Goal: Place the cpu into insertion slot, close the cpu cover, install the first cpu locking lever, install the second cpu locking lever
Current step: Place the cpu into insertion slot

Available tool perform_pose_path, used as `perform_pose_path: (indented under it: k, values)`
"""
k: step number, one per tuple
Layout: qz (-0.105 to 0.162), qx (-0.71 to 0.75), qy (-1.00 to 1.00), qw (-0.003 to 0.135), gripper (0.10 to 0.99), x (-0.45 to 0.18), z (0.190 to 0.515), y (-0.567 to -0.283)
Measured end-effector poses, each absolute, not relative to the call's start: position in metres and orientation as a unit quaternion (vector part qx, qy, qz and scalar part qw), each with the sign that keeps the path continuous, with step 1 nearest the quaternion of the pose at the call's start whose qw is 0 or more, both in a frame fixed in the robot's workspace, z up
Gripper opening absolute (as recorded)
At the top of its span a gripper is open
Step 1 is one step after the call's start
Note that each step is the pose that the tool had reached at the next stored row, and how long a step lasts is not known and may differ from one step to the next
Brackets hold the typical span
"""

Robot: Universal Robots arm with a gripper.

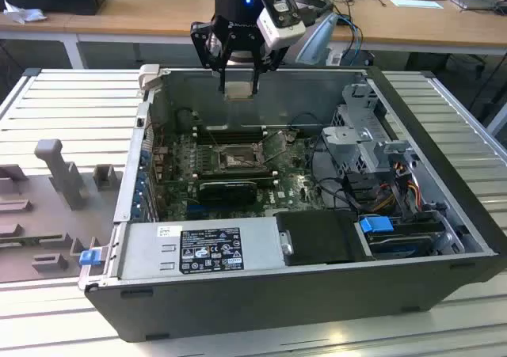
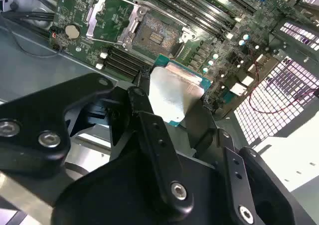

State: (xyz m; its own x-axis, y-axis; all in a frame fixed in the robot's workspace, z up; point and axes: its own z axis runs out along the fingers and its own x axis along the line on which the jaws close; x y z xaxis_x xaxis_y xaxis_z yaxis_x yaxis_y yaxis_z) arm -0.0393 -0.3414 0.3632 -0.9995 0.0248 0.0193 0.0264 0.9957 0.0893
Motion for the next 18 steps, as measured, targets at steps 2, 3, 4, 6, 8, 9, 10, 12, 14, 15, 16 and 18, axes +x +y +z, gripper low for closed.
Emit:
perform_pose_path:
  k: [2,3,4,6,8,9,10,12,14,15,16,18]
  values:
    - [-0.045,-0.014,-0.999,0.009,0.525,-0.0392,0.3632,-0.3414]
    - [-0.045,-0.016,-0.999,0.009,0.525,-0.0392,0.3632,-0.3414]
    - [-0.045,-0.018,-0.999,0.009,0.525,-0.0392,0.3632,-0.3414]
    - [-0.045,-0.031,-0.998,0.008,0.525,-0.0392,0.3631,-0.3414]
    - [-0.045,-0.037,-0.998,0.008,0.525,-0.0393,0.3630,-0.3414]
    - [-0.045,-0.040,-0.998,0.008,0.525,-0.0393,0.3630,-0.3414]
    - [-0.045,-0.043,-0.998,0.008,0.525,-0.0393,0.3630,-0.3414]
    - [-0.045,-0.049,-0.998,0.007,0.525,-0.0393,0.3630,-0.3414]
    - [-0.045,-0.055,-0.997,0.007,0.525,-0.0393,0.3629,-0.3414]
    - [-0.045,-0.059,-0.997,0.007,0.525,-0.0393,0.3629,-0.3414]
    - [-0.045,-0.066,-0.997,0.007,0.525,-0.0393,0.3625,-0.3414]
    - [-0.045,-0.066,-0.997,0.007,0.525,-0.0393,0.3611,-0.3415]
